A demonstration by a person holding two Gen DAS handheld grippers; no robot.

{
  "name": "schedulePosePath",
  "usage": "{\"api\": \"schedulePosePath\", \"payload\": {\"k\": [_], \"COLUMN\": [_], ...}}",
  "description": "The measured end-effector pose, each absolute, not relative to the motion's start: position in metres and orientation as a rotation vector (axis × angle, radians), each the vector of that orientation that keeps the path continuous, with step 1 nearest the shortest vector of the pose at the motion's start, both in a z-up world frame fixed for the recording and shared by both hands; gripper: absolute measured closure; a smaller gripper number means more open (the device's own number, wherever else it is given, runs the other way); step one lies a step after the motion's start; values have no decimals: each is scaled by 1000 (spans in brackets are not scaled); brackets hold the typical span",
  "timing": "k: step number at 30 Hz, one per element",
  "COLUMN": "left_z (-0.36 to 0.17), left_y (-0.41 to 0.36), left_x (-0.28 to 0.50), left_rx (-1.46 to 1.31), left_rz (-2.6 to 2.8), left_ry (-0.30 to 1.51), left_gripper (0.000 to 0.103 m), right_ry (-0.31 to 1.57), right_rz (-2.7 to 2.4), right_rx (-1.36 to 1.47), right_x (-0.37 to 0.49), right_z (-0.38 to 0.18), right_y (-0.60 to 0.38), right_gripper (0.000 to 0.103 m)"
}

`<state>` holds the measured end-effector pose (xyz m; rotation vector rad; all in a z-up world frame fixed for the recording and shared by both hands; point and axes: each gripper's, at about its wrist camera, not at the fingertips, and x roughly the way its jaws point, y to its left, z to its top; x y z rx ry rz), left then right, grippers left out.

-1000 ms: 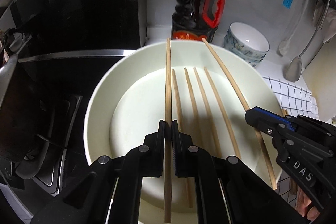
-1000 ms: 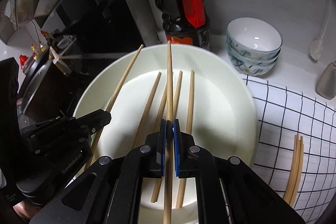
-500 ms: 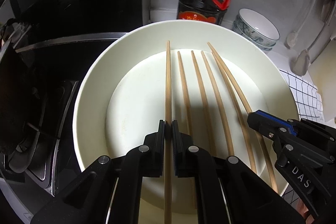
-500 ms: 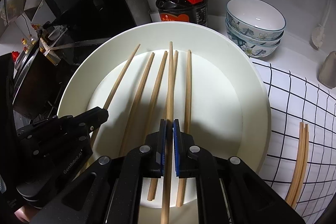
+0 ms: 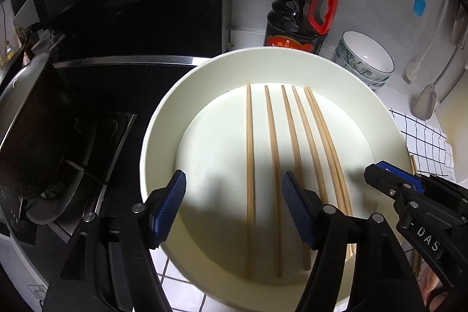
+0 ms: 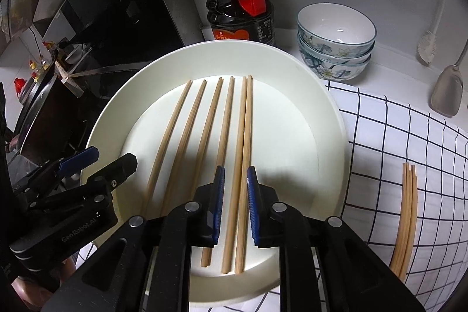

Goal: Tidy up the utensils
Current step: 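Open both tools to release the chopsticks into the white basin, then move both open tools back over the chopstick pile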

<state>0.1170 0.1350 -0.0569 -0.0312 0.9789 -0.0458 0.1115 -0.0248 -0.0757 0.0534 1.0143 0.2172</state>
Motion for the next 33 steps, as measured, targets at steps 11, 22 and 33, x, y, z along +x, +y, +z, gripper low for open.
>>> {"api": "schedulePosePath", "payload": {"k": [11, 22, 33], "left_z": [-50, -40, -35], "left_y": [134, 131, 115], "left_x": [95, 69, 40], "left_rx": [-42, -61, -60], "left_rz": [-24, -1, -7], "left_ry": [978, 967, 973], "left_gripper": [28, 20, 16], "right_ry": [998, 982, 993], "right_rz": [215, 221, 219], "right_rx": [73, 77, 71], "right_x": [92, 67, 33], "right_z": [-70, -60, -57], "right_y": [-36, -44, -62], "right_gripper": [72, 55, 48]}}
